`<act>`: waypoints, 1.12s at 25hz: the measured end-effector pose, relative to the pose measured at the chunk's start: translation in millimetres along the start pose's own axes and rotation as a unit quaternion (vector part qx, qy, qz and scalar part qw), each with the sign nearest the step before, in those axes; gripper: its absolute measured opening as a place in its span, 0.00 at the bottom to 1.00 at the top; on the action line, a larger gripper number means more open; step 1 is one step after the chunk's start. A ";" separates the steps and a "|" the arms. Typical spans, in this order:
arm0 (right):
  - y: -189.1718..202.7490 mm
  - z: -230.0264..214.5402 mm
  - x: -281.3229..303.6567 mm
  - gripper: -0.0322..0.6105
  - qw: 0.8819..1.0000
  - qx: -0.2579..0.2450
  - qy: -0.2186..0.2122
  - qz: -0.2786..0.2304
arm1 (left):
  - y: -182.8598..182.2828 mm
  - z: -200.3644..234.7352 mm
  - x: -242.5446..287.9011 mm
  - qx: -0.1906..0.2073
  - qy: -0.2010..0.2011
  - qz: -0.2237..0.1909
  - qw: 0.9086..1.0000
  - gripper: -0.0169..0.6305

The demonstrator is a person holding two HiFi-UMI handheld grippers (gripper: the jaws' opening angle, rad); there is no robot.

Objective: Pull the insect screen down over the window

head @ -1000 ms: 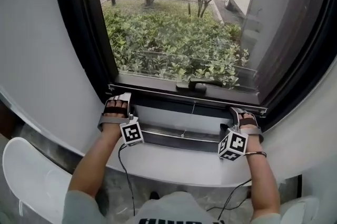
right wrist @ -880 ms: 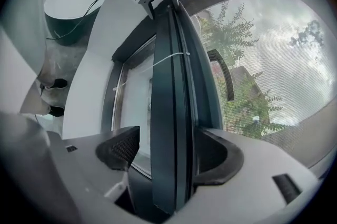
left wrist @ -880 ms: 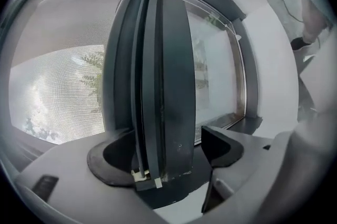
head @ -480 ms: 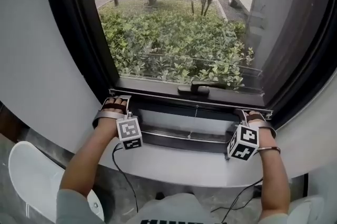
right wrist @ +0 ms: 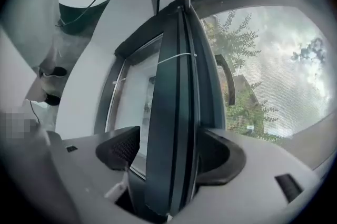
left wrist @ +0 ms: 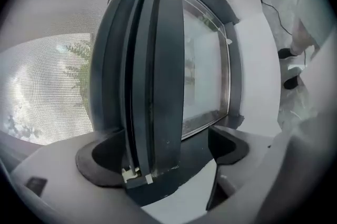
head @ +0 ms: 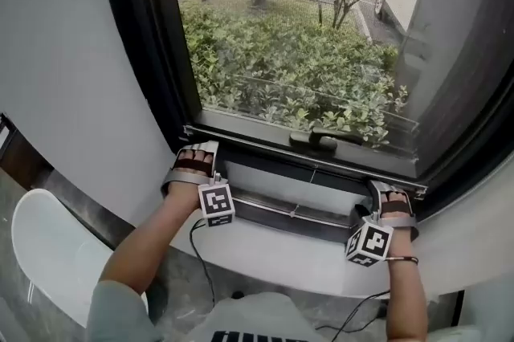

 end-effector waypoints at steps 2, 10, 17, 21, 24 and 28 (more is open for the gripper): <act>-2.8 -1.5 -5.5 0.56 0.999 0.025 -0.033 -0.004 | 2.0 1.5 -3.9 0.012 0.012 -0.004 1.000 0.77; -12.2 -9.7 -22.7 0.56 0.974 0.091 -0.209 0.019 | 8.4 6.4 -22.0 0.024 0.127 -0.079 0.988 0.73; -10.1 -6.5 -20.5 0.54 0.968 0.067 -0.231 0.066 | 6.5 2.4 -24.9 0.019 0.144 -0.068 0.987 0.66; -9.1 -3.7 -14.2 0.55 0.980 0.060 -0.180 0.057 | 5.0 -1.2 -19.8 -0.001 0.111 -0.058 0.992 0.67; -9.4 -2.0 -14.2 0.55 0.985 0.062 -0.152 0.045 | 4.1 -3.1 -18.6 -0.003 0.103 -0.042 0.994 0.70; -9.4 -0.5 -18.8 0.54 0.979 0.073 -0.184 0.047 | 5.4 -1.8 -21.2 0.013 0.101 -0.042 0.994 0.70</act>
Point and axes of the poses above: the fingertips, and each gripper's own axes: x forward along the fingers, z to its left, y out of its underside, the point moved 1 cm from there along -x, backward along the fingers, and after that the axes turned 13 degrees about x, right-handed, at the moved point
